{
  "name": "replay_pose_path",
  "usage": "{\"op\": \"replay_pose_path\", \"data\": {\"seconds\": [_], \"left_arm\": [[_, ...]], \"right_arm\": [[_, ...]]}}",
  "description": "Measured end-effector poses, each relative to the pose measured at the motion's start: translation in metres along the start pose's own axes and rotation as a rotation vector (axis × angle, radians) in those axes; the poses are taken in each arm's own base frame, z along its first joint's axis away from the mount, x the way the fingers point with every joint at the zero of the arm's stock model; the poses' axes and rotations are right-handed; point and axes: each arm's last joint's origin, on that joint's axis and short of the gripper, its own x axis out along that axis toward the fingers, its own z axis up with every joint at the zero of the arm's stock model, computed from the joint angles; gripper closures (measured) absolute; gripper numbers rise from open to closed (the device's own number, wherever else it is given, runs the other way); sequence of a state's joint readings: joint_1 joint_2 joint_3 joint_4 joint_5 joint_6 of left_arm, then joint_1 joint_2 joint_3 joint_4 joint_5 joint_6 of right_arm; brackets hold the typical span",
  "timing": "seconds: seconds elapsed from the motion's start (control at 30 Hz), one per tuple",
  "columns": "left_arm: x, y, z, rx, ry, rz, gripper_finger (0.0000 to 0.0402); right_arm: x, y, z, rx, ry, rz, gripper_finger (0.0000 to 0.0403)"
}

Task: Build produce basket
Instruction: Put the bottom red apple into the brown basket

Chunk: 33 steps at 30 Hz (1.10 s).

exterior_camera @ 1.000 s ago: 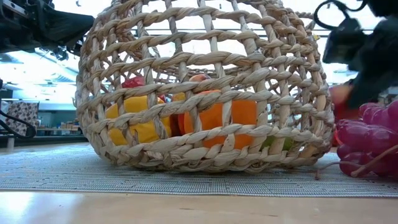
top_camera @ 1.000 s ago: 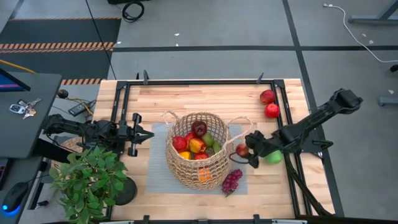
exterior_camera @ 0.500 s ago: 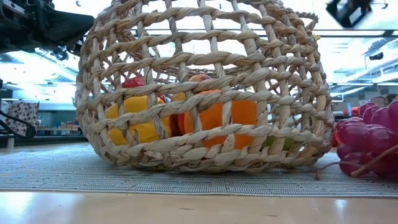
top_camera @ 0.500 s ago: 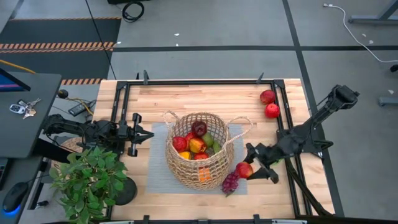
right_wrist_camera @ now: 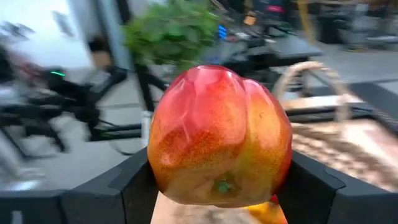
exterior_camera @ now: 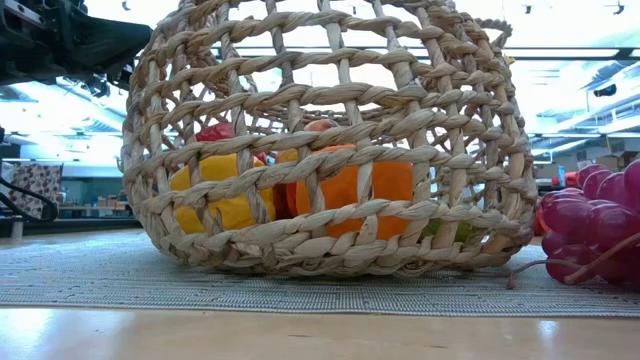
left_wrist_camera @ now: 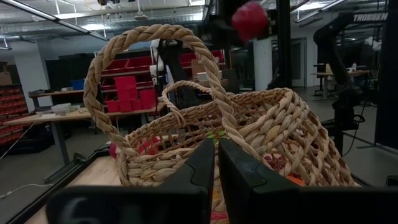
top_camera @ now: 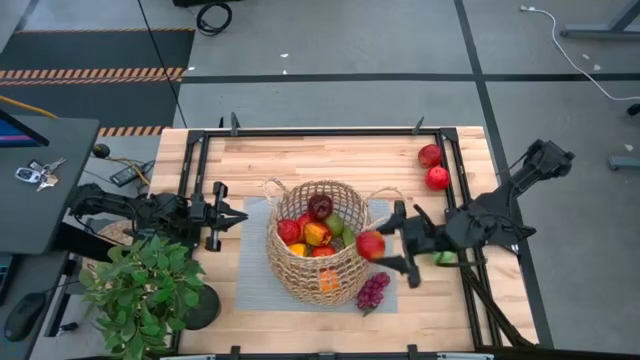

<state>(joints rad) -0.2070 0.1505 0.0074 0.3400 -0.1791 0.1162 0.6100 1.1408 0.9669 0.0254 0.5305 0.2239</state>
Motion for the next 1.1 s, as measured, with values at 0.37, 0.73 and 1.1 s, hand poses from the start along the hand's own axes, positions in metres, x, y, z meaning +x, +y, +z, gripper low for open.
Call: {"op": "replay_pose_path", "data": {"seconds": [0.37, 0.73, 1.1], "left_arm": [[0.000, 0.000, 0.000, 0.000, 0.000, 0.000, 0.0371], [0.000, 0.000, 0.000, 0.000, 0.000, 0.000, 0.0366], [0.000, 0.000, 0.000, 0.000, 0.001, 0.000, 0.0370]], "right_arm": [[0.028, -0.013, 0.053, -0.251, 0.059, -0.253, 0.0131], [0.077, -0.010, 0.016, -1.031, 0.314, -0.478, 0.0131], [0.094, 0.015, -0.011, -1.620, 0.533, -0.505, 0.0131]]}}
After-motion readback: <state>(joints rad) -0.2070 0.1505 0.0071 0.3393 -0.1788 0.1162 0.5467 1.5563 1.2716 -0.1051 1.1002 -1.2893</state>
